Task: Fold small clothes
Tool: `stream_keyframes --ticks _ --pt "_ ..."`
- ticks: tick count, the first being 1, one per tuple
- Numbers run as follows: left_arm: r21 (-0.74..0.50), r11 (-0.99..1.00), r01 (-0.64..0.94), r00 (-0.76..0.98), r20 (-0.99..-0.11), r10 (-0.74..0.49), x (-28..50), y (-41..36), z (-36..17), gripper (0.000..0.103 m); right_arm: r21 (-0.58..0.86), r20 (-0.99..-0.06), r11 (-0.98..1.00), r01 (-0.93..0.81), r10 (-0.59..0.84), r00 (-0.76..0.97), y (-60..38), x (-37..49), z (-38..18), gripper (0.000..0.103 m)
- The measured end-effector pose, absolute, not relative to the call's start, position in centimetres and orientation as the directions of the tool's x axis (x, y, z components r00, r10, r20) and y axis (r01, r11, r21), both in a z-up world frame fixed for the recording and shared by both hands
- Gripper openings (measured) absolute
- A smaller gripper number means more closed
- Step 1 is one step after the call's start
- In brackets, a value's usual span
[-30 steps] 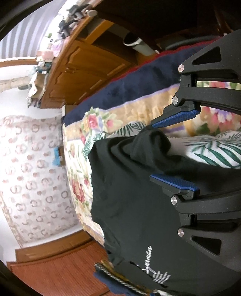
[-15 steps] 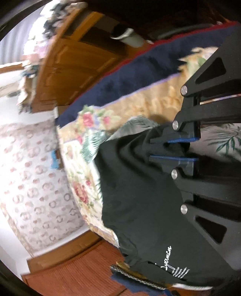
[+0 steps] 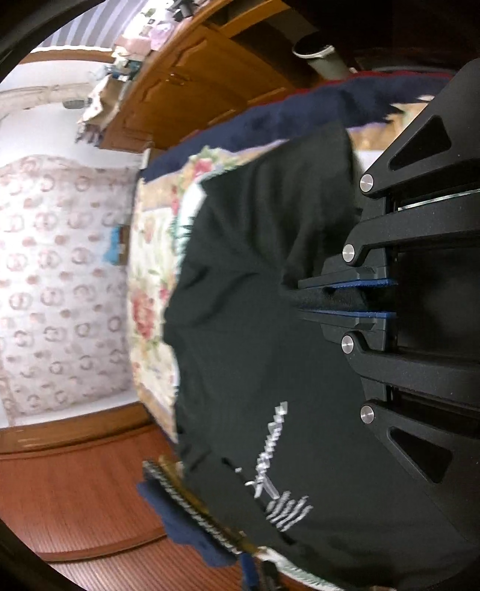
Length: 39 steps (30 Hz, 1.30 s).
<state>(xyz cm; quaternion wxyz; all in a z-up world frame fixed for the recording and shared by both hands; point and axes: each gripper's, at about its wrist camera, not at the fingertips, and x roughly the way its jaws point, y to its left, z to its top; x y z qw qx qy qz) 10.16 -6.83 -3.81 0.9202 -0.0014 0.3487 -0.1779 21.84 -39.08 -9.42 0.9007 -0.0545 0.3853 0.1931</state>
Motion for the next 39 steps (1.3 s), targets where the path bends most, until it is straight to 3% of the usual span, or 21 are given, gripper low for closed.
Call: stream_keyframes --ticks 2,7,9,15,26,29,31,34,35,39 --pt "-0.124 0.934 0.335 0.692 -0.641 -0.333 10.0 -7.2 -3.8 0.057 0.071 -0.722 0.921 -0.382 0.312 0.618 -39.5 21.5 -9.8 0.013" --pt "-0.112 0.931 0.348 0.696 -0.635 -0.336 9.4 -7.8 -3.8 0.057 0.065 -0.716 0.934 -0.352 0.289 0.635 -41.4 20.0 -8.6 0.044" --pt "-0.113 0.929 0.352 0.694 -0.635 -0.340 9.3 -8.0 -3.9 0.057 0.058 -0.701 0.942 -0.331 0.275 0.658 -42.8 19.4 -7.7 0.051" --pt "-0.116 0.929 0.351 0.688 -0.642 -0.340 9.3 -8.2 -4.1 0.057 0.064 -0.667 0.975 -0.213 0.201 0.717 -47.0 19.5 -6.2 0.056" --pt "-0.123 0.931 0.344 0.673 -0.659 -0.336 9.5 -8.2 -5.1 0.057 0.178 -0.759 0.970 -0.168 0.244 0.604 -48.0 24.8 -10.5 0.056" --pt "-0.132 0.932 0.339 0.673 -0.658 -0.338 9.5 -7.9 -5.2 0.057 0.172 -0.776 0.972 -0.158 0.233 0.586 -47.8 25.4 -11.1 0.053" --pt "-0.137 0.932 0.336 0.672 -0.658 -0.339 9.4 -7.7 -5.3 0.057 0.137 -0.768 0.977 -0.163 0.208 0.605 -47.5 25.3 -10.9 0.040" --pt "-0.139 0.933 0.331 0.675 -0.657 -0.337 9.5 -7.6 -5.3 0.057 0.095 -0.759 0.980 -0.175 0.185 0.624 -47.3 25.3 -10.5 0.014" --pt "-0.140 0.934 0.330 0.675 -0.657 -0.337 9.5 -7.5 -5.4 0.057 0.074 -0.755 0.982 -0.174 0.169 0.634 -47.2 25.3 -10.4 0.010" --pt "-0.142 0.935 0.324 0.676 -0.657 -0.334 9.4 -7.3 -5.5 0.057 0.021 -0.710 0.985 -0.173 0.136 0.691 -47.2 25.3 -9.0 0.005"
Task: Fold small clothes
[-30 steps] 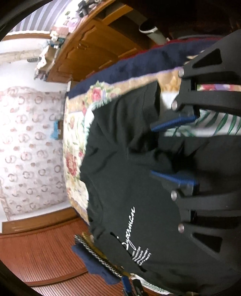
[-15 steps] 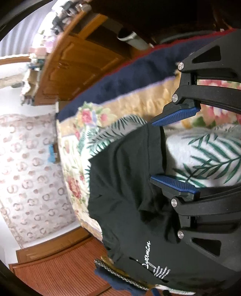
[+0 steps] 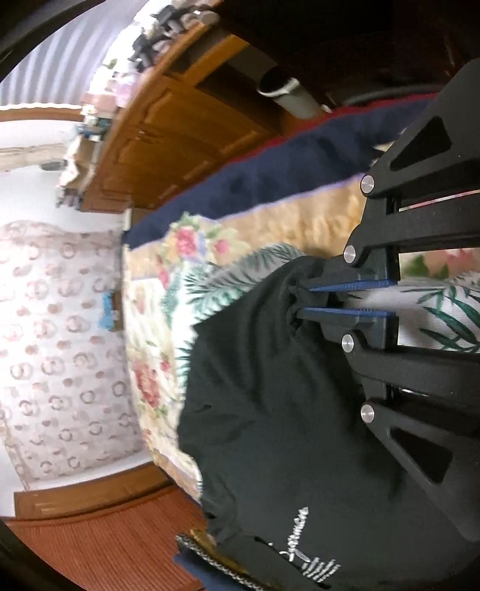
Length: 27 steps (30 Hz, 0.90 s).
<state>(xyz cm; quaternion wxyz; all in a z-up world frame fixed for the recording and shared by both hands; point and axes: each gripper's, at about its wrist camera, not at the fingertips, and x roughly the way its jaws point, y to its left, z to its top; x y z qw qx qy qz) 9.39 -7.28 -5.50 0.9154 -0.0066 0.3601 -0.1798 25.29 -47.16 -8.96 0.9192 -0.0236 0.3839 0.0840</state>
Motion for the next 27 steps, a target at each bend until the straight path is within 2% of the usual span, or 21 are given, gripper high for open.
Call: stream_keyframes --ticks 7,14,15,16,18,24,27 --pt "-0.154 0.938 0.310 0.680 -0.654 -0.332 9.5 -6.7 -5.6 0.057 -0.008 -0.624 0.964 -0.266 0.203 0.755 -43.8 25.0 -4.5 0.004" --pt "-0.157 0.939 0.307 0.680 -0.654 -0.332 9.3 -6.5 -5.7 0.057 -0.024 -0.568 0.873 -0.486 0.389 0.726 -34.4 23.1 -0.8 0.004" --pt "-0.157 0.939 0.306 0.680 -0.654 -0.331 9.3 -6.4 -5.7 0.057 0.000 -0.564 0.861 -0.509 0.420 0.711 -33.6 22.9 -0.7 0.009" --pt "-0.156 0.940 0.304 0.681 -0.654 -0.329 9.3 -6.4 -5.7 0.057 0.022 -0.566 0.848 -0.529 0.447 0.693 -32.8 22.8 -0.7 0.022" --pt "-0.157 0.940 0.302 0.683 -0.652 -0.328 9.3 -6.2 -5.6 0.057 0.011 -0.573 0.845 -0.535 0.443 0.689 -31.8 22.6 -1.1 0.042" --pt "-0.162 0.945 0.283 0.685 -0.656 -0.318 9.5 -5.8 -5.9 0.057 -0.031 -0.654 0.883 -0.469 0.337 0.678 -33.2 23.1 -4.2 0.043" --pt "-0.163 0.947 0.277 0.684 -0.659 -0.313 9.6 -5.6 -6.0 0.057 -0.005 -0.689 0.893 -0.450 0.323 0.649 -34.4 23.1 -5.8 0.043"
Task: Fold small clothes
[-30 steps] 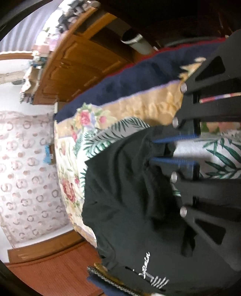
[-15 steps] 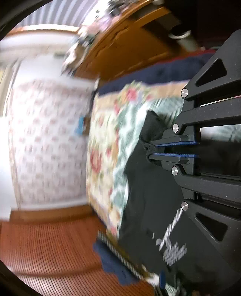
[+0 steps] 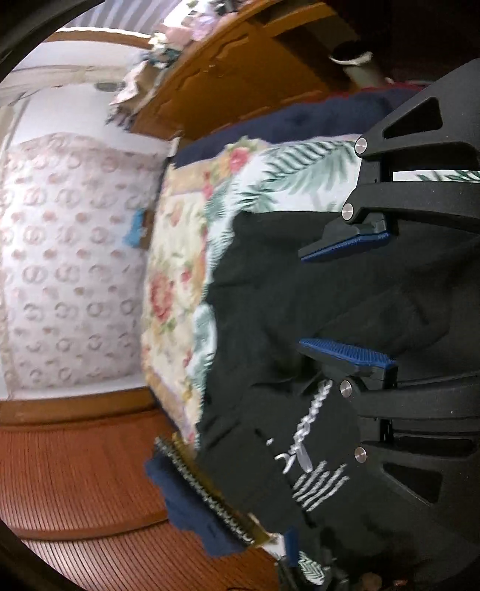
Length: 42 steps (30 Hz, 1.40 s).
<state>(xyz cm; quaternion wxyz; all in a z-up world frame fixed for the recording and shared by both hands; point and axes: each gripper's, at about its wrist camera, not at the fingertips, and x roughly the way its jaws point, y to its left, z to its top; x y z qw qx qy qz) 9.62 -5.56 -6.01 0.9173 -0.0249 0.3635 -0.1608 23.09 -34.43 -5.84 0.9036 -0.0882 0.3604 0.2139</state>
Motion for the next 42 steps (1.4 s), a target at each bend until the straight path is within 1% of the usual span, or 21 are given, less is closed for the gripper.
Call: stream_keyframes --ticks 6,13,14,15,16,17,18,21,26,27,30,33,36,39,42 --pt "-0.147 0.955 0.258 0.686 -0.668 -0.288 9.8 -4.8 -6.2 0.057 0.018 -0.760 0.896 -0.444 0.301 0.576 -34.5 22.1 -9.7 0.043" --pt "-0.160 0.960 0.230 0.685 -0.674 -0.277 10.0 -3.6 -6.7 0.057 0.031 -0.781 0.894 -0.447 0.301 0.547 -34.6 21.3 -11.0 0.042" --pt "-0.161 0.960 0.230 0.685 -0.674 -0.277 10.0 -3.6 -6.7 0.057 0.030 -0.779 0.893 -0.450 0.303 0.548 -34.6 21.1 -11.0 0.038" --pt "-0.160 0.960 0.228 0.685 -0.674 -0.276 10.0 -3.5 -6.7 0.057 0.037 -0.778 0.889 -0.457 0.313 0.545 -34.6 21.0 -10.9 0.030" --pt "-0.160 0.960 0.228 0.686 -0.674 -0.275 10.0 -3.4 -6.8 0.057 0.041 -0.776 0.884 -0.465 0.321 0.543 -34.6 20.9 -10.8 0.027" --pt "-0.161 0.960 0.227 0.686 -0.674 -0.275 9.9 -3.4 -6.8 0.057 0.039 -0.771 0.881 -0.471 0.327 0.546 -34.5 20.7 -10.7 0.020" --pt "-0.162 0.960 0.226 0.685 -0.674 -0.275 9.9 -3.4 -6.8 0.057 0.039 -0.765 0.875 -0.482 0.337 0.549 -34.3 20.4 -10.5 0.016" --pt "-0.163 0.961 0.225 0.685 -0.675 -0.275 9.9 -3.4 -6.9 0.057 0.053 -0.751 0.848 -0.527 0.382 0.538 -33.7 19.3 -9.9 0.014" --pt "-0.163 0.962 0.220 0.688 -0.673 -0.271 9.9 -3.2 -6.9 0.057 0.068 -0.762 0.813 -0.578 0.416 0.497 -32.2 17.6 -9.8 0.015" --pt "-0.164 0.962 0.218 0.689 -0.672 -0.271 10.0 -3.2 -6.9 0.057 0.071 -0.762 0.806 -0.588 0.424 0.489 -32.0 17.2 -9.8 0.015" --pt "-0.161 0.964 0.211 0.694 -0.670 -0.264 10.1 -2.9 -6.9 0.057 0.074 -0.758 0.793 -0.605 0.439 0.482 -31.6 16.2 -9.5 0.027" --pt "-0.145 0.968 0.204 0.700 -0.670 -0.248 10.5 -2.5 -6.6 0.057 0.085 -0.746 0.788 -0.610 0.456 0.485 -31.6 15.8 -9.0 0.029" --pt "-0.128 0.971 0.201 0.703 -0.672 -0.234 11.3 -1.8 -6.2 0.057 0.061 -0.732 0.803 -0.593 0.440 0.520 -31.9 16.1 -8.3 0.035" --pt "-0.097 0.977 0.191 0.699 -0.686 -0.205 13.0 -0.7 -5.9 0.057 0.033 -0.727 0.829 -0.558 0.403 0.555 -32.4 17.7 -7.9 0.046" --pt "-0.057 0.983 0.173 0.697 -0.698 -0.163 15.0 0.5 -5.4 0.057 0.003 -0.728 0.845 -0.534 0.368 0.579 -32.7 19.9 -7.9 0.050"
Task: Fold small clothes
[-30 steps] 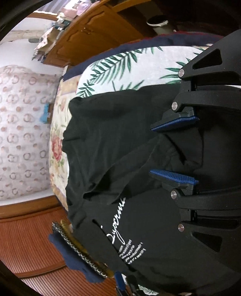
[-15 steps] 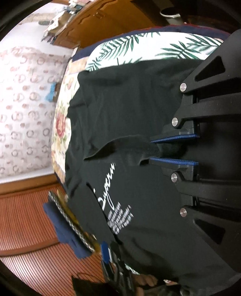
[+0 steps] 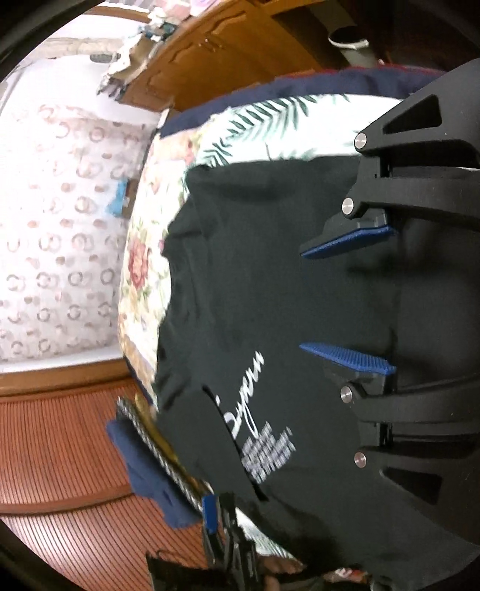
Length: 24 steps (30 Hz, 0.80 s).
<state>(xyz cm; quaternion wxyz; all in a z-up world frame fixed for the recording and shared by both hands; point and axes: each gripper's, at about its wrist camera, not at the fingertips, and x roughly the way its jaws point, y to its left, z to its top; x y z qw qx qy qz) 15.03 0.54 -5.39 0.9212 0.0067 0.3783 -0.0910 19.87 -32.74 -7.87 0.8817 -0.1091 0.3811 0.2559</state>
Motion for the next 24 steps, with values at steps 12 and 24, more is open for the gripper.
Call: stream_keyframes --ticks 12,24 --pt "-0.042 0.980 0.193 0.636 -0.756 -0.157 22.1 3.0 -4.0 0.056 -0.029 -0.757 0.867 -0.497 0.305 0.577 -32.7 26.1 -10.0 0.052" --pt "0.179 0.961 0.209 0.516 -0.855 0.047 29.8 2.3 -4.7 0.044 -0.012 -0.768 0.861 -0.509 0.318 0.556 -33.6 28.4 -11.3 0.052"
